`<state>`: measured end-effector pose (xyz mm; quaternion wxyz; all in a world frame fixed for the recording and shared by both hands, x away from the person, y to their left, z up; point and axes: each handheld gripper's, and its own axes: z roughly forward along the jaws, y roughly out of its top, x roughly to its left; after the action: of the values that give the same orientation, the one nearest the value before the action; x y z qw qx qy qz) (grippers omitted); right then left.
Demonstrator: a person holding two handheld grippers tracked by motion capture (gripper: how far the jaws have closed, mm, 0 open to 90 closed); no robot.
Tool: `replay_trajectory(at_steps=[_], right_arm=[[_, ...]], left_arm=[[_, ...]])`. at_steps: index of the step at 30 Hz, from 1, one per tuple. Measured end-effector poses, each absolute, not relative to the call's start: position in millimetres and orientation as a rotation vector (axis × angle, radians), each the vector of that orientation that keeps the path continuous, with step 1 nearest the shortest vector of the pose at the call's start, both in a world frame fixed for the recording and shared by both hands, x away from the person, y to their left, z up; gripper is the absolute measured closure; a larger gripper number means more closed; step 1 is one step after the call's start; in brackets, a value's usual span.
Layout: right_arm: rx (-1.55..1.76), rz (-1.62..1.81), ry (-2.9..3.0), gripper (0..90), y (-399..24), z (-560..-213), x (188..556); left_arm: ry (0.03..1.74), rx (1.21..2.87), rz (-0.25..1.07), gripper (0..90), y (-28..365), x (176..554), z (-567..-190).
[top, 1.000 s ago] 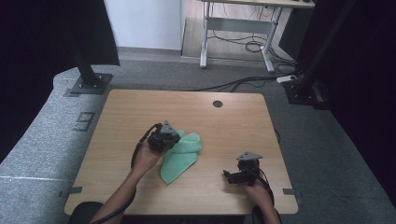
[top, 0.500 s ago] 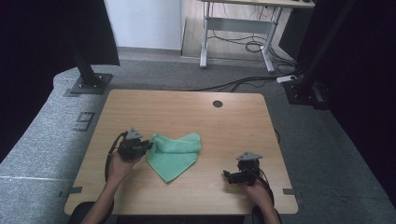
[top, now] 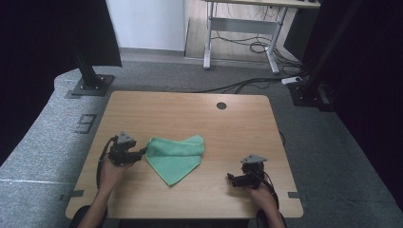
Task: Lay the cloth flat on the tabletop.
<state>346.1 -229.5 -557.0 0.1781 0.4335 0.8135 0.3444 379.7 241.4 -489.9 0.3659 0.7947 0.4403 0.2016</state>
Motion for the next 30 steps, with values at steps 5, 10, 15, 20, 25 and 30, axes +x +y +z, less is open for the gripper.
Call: replay_trajectory(at_steps=[5,10,15,20,25,30], right_arm=[[1.226,0.974,2.301,0.0,-229.5,-557.0,346.1],[1.226,0.974,2.301,0.0,-229.6,-556.9,346.1],[1.225,0.975,2.3,0.0,-229.6,-557.0,346.2],[1.223,0.975,2.3,0.0,-229.7,-557.0,346.3],[1.224,0.975,2.301,0.0,-229.6,-557.0,346.2],[1.227,0.975,2.301,0.0,-229.6,-557.0,346.1]], left_arm=[[1.016,2.042,0.503,37.9,214.1,387.7,-462.8],[0.902,2.072,0.431,36.7,172.3,403.5,-452.2],[0.825,2.128,0.369,36.8,128.8,422.2,-458.5],[0.79,2.193,0.312,37.4,96.6,438.3,-477.8],[0.822,2.309,0.325,40.1,84.0,449.5,-506.0],[0.865,2.381,0.325,59.3,84.8,450.9,-524.2]])
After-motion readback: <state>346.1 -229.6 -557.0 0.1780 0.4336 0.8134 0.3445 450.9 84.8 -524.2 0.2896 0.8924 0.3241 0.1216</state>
